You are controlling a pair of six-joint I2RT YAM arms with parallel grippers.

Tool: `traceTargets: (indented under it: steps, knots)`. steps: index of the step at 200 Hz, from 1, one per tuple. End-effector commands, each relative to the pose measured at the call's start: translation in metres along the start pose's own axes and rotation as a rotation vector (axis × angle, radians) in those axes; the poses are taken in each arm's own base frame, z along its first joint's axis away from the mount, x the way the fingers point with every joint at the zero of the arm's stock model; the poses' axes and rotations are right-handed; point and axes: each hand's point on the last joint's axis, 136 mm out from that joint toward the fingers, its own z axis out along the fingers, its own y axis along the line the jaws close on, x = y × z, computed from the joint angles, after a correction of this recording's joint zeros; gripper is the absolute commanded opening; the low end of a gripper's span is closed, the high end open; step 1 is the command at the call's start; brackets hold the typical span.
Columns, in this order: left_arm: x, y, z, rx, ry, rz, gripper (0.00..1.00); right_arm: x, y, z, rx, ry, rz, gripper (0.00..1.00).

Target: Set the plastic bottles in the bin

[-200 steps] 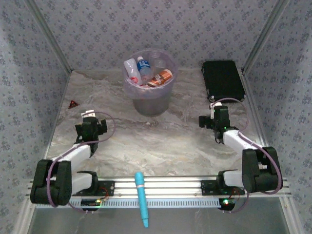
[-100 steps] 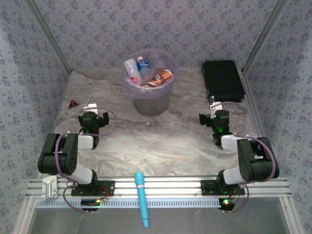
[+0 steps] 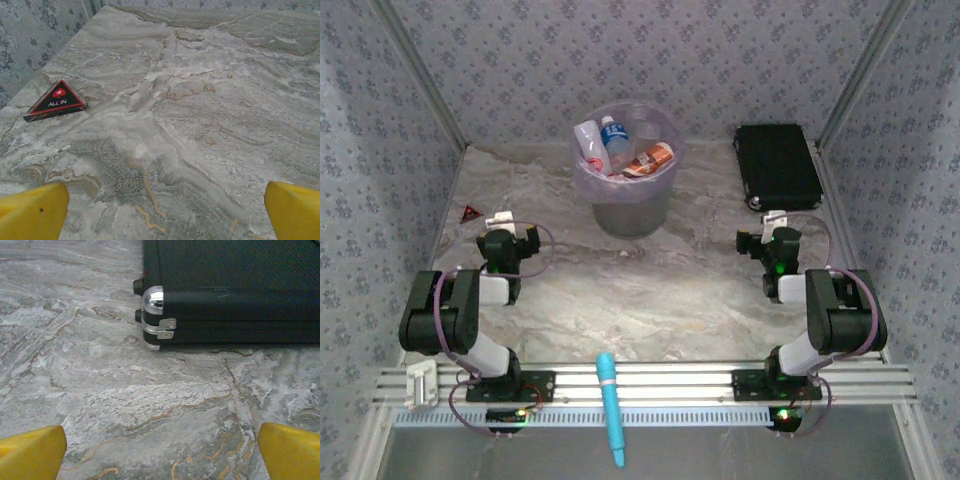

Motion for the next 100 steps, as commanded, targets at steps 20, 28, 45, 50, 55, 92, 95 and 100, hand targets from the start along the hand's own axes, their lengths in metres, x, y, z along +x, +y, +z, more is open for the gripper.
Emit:
traceTargets:
  steps: [20, 28, 45, 50, 55, 92, 95, 100]
  knots:
    - [-0.0109, -0.0023, 0.0025, 0.014, -0.031, -0.02, 1.0, -0.0114, -0.0009, 0.0026, -0.005, -0.026, 0.035, 1.0]
    - [-0.0104, -0.0025, 0.0024, 0.014, -0.029, -0.019, 1.0, -0.0113, -0.0009, 0.0024, -0.005, -0.026, 0.034, 1.0]
    - [-0.0109, -0.0024, 0.0025, 0.011, -0.031, -0.016, 1.0, -0.0112, -0.0008, 0.0023, -0.004, -0.026, 0.033, 1.0]
    - [-0.0104, -0.0023, 0.0026, 0.01, -0.029, -0.016, 1.0, -0.0116, -0.0008, 0.0024, -0.003, -0.027, 0.032, 1.0]
    - [-0.0108, -0.0025, 0.0024, 0.009, -0.03, -0.015, 1.0, -0.0112, -0.0008, 0.0024, -0.003, -0.026, 0.033, 1.0]
    - [-0.0111, -0.0031, 0.0023, -0.001, -0.031, -0.005, 1.0, -0.012, -0.0011, 0.0025, -0.004, -0.027, 0.033, 1.0]
    - [-0.0113, -0.003, 0.0024, -0.002, -0.031, -0.005, 1.0, -0.0115, -0.0006, 0.0026, -0.005, -0.026, 0.033, 1.0]
    - [-0.0112, -0.0032, 0.0024, -0.002, -0.031, -0.004, 1.0, -0.0113, -0.0009, 0.0024, -0.005, -0.026, 0.032, 1.0]
